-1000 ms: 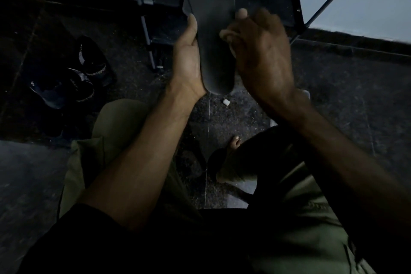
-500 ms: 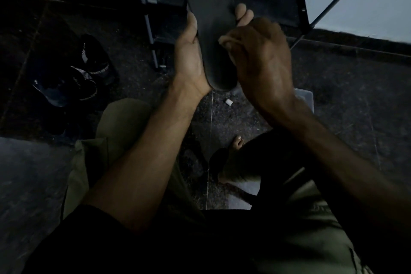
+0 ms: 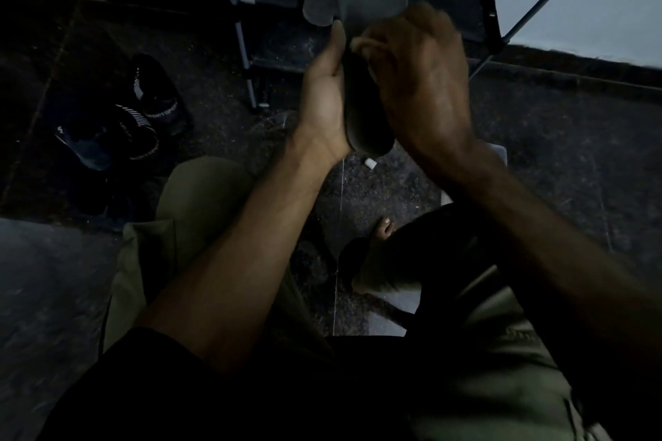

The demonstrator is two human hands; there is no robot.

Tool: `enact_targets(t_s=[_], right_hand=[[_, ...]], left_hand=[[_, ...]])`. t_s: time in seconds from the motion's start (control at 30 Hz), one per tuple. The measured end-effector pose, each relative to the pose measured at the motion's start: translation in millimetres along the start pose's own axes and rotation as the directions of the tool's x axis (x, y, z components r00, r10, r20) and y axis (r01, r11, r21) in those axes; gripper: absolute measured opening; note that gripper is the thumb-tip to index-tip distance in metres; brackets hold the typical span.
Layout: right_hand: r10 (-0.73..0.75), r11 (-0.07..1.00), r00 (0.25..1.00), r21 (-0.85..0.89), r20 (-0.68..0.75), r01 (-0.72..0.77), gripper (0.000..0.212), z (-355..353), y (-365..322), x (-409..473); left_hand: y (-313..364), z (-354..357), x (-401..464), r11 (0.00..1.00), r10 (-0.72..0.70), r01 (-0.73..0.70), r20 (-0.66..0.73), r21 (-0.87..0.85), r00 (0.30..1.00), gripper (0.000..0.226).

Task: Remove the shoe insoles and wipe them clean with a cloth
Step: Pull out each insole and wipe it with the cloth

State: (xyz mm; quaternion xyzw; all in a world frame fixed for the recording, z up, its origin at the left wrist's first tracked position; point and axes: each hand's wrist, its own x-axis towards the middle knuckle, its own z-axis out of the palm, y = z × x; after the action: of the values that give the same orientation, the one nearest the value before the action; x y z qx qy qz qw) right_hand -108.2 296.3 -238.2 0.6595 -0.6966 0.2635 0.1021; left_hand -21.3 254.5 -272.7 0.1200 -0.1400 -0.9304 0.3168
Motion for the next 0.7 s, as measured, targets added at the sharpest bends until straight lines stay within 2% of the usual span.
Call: enact_targets(t_s=[0.13,0.3,0.43,0.53,0.7], right_hand=[[-0.050,0.998,0.999,0.030,-0.018,0.050,0.025,5,-11,-17],[-0.112,0.991,0.989,0.085,0.100,0.104,0.025,-7,-21,-54],[-0.062,0.997,0.997,0.038,0.046,0.060,0.028,-5,-8,-24],[-0.006,1.000,1.000,0.002,0.007,0.006,0.024,0,-1,-4],[-0.024,0.998,0.998,0.064,0.052,0.020,0.029,1,-13,-29]], left_hand=[[4,-7,-1,1.000,-0.023,0.023,0.060,0.008,0.998,0.070],[7,-4,0,0.997,0.003,0.002,0.074,-0.074,0.997,0.071],[0,-5,1,1.000,-0.017,0.016,0.087,0.013,0.996,0.071],[-4,-5,3,0.999,-0.030,0.030,-0.004,-0.017,1.000,0.058],[1,-7,1,1.000,-0.017,0.015,0.089,0.014,0.996,0.072]])
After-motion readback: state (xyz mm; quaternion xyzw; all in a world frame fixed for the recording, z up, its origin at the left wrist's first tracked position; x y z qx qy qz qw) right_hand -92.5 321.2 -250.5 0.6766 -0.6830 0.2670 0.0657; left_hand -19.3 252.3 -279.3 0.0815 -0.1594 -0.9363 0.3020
